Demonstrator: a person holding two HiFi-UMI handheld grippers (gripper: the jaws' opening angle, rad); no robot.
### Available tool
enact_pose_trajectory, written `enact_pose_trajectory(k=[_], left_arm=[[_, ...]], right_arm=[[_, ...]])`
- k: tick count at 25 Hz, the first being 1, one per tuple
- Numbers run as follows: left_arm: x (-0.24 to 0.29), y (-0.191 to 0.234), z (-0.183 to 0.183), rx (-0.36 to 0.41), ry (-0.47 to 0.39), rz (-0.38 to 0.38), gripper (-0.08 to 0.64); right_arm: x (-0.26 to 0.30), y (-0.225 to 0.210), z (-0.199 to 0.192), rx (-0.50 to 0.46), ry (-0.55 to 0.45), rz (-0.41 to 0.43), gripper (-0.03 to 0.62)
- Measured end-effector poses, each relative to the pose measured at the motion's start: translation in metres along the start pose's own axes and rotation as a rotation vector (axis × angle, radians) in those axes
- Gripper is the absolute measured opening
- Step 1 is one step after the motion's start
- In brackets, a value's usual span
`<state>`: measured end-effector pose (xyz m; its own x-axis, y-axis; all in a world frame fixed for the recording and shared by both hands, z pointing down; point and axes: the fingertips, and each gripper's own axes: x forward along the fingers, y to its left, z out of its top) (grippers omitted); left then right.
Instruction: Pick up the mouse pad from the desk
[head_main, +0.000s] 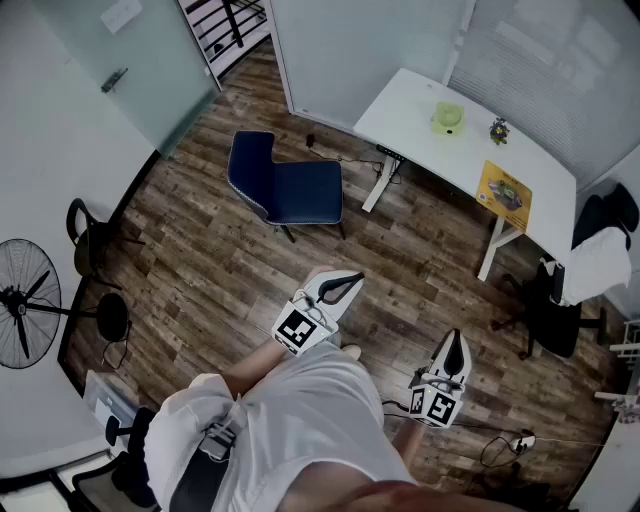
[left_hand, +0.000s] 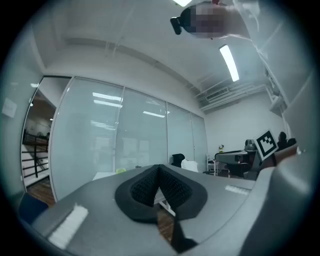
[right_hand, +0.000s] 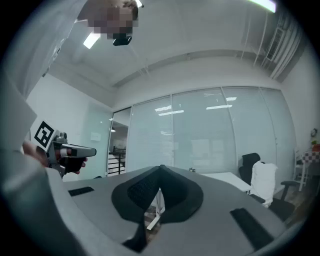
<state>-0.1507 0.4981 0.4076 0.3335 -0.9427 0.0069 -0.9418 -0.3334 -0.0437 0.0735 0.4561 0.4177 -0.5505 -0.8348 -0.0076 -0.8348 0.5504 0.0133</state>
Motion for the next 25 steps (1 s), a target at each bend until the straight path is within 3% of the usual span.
enact_pose_trajectory(k=[4,7,13,18,21,23,25], left_arm=[[-0.006,0.014,0.051,0.005,-0.127,0.0,-0.006],[-0.004,0.03,0.065,-0.009,-0.158,0.036,-0.006],[0.017,0.011,0.028,-0.019,-0.062,-0.061,-0.008],[0.038,-0.023,-0.003,0.04,0.064,-0.17,-0.008],[0.048,-0.043,-0.014,0.007,0.128,-0.214,-0.006],[0.051,-0.056,-0.026,-0.021,0.169,-0.223,-0.006],[0.05,-0.059,-0.028,-0.026,0.156,-0.18,-0.006]], right_arm=[[-0.002,0.011,0.039,-0.05,-0.063,-0.025,0.0],[0.019,0.022,0.055,-0.087,-0.086,-0.004,0.0],[0.01,0.016,0.048,-0.071,-0.044,-0.059,0.002],[-0.002,0.007,0.032,-0.089,0.025,-0.079,0.003],[-0.004,-0.003,0.021,-0.073,0.052,-0.089,0.002],[-0.005,-0.012,0.009,-0.068,0.077,-0.091,0.002],[-0.006,-0.018,-0.002,-0.054,0.098,-0.084,0.003]])
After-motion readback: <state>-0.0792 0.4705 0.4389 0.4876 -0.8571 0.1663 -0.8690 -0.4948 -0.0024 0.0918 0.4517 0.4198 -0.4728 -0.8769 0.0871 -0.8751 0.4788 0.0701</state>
